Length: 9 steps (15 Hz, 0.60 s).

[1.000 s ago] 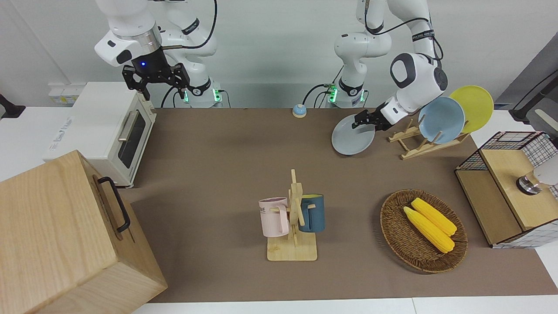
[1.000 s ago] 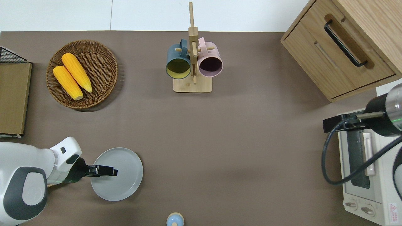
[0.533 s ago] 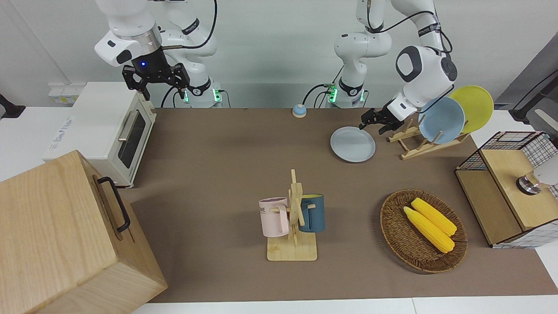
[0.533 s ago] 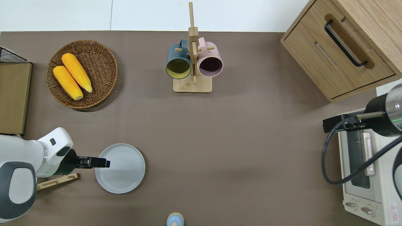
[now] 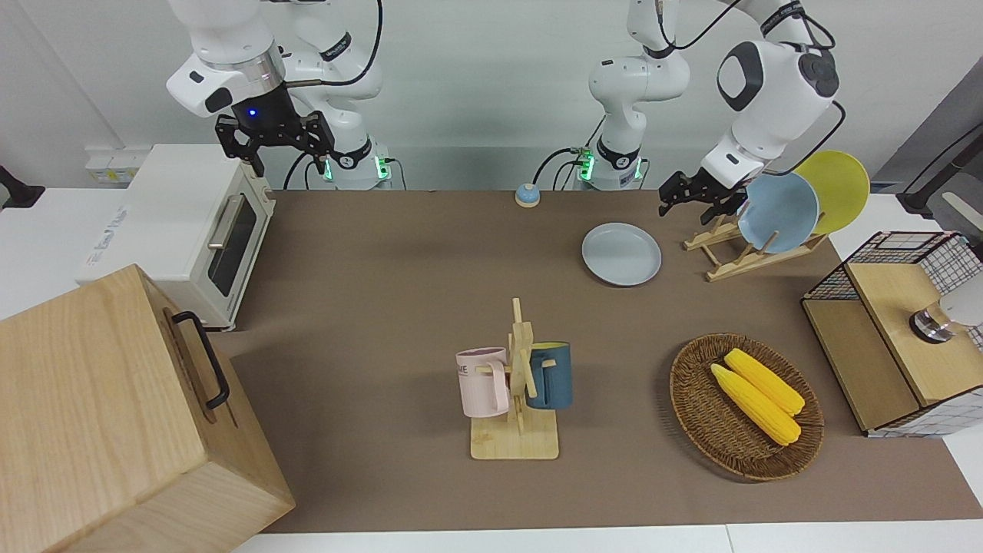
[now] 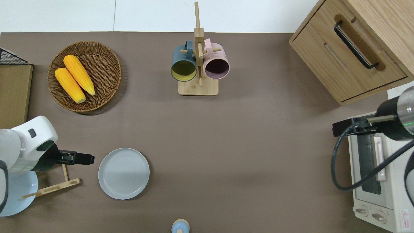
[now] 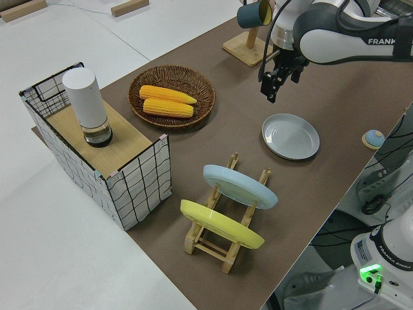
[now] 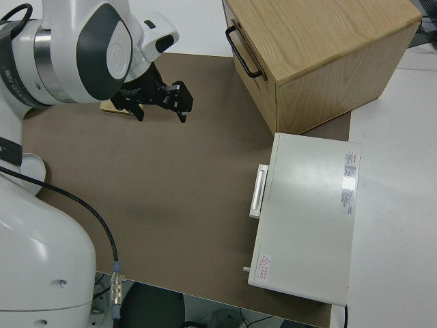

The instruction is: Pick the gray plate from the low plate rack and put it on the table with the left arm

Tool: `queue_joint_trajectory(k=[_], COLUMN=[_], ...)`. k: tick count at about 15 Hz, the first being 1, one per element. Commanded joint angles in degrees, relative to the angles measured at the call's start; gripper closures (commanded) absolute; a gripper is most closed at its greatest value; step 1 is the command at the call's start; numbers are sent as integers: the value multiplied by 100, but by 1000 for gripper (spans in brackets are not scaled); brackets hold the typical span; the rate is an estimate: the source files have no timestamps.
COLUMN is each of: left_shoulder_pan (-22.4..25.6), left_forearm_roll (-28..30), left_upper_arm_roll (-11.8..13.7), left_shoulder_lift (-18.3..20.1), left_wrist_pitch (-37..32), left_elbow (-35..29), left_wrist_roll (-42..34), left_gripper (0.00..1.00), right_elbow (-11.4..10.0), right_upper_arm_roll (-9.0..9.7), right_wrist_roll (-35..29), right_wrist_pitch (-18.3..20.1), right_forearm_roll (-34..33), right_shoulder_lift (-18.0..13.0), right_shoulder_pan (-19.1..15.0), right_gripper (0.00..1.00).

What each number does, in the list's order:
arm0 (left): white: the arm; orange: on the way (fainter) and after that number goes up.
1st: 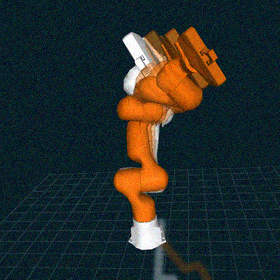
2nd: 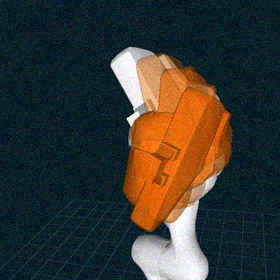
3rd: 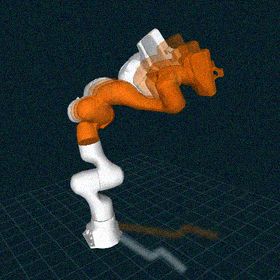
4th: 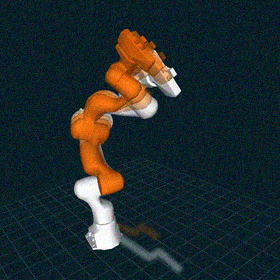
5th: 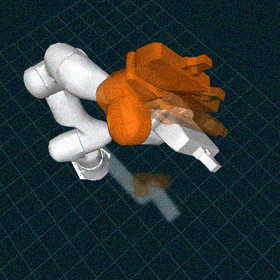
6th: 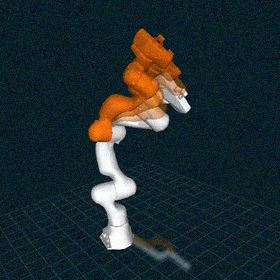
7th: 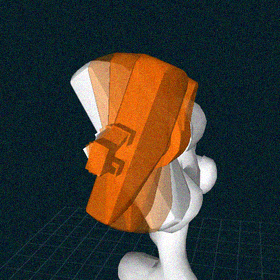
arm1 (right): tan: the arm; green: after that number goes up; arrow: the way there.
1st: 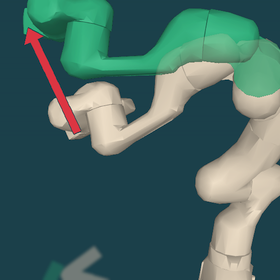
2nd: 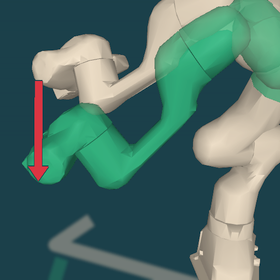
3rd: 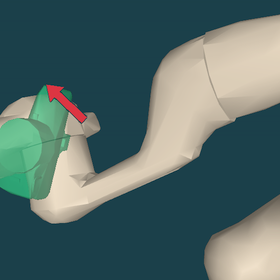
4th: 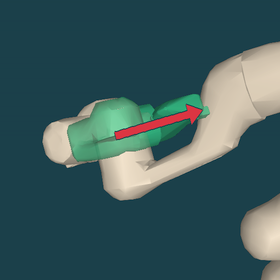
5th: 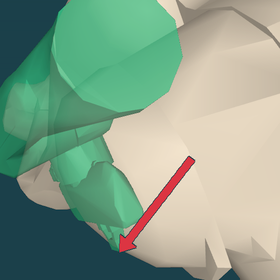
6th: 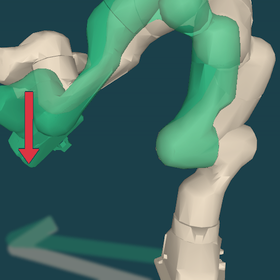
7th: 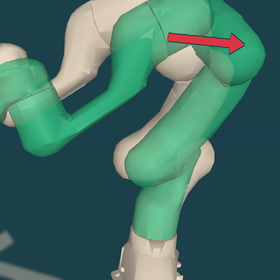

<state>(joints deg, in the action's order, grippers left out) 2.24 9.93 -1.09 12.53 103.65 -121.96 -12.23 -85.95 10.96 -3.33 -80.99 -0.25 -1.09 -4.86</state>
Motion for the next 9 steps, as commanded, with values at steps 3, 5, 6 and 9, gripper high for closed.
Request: queue_joint_trajectory(k=[3,5,6,9], left_shoulder_pan=[-57,-49,-57,-57], left_forearm_roll=[-711,-730,-782,-958], left_upper_arm_roll=[-207,-208,-216,-216], left_shoulder_lift=[-31,-40,-57,-154], left_wrist_pitch=[-485,-652,-722,-1083], left_elbow=[822,1024,1164,1394], left_wrist_roll=[485,467,458,432], left_gripper=[9,7,7,9], right_elbow=[35,35,35,35], right_upper_arm_roll=[38,29,38,38], right_wrist_roll=[-1,8,8,-1], right_wrist_pitch=[83,83,83,83], right_forearm_roll=[43,43,43,43], right_shoulder_lift=[-14,-14,-14,-14], right_shoulder_pan=[-41,-41,-41,-41], right_gripper=[11,11,13,11])
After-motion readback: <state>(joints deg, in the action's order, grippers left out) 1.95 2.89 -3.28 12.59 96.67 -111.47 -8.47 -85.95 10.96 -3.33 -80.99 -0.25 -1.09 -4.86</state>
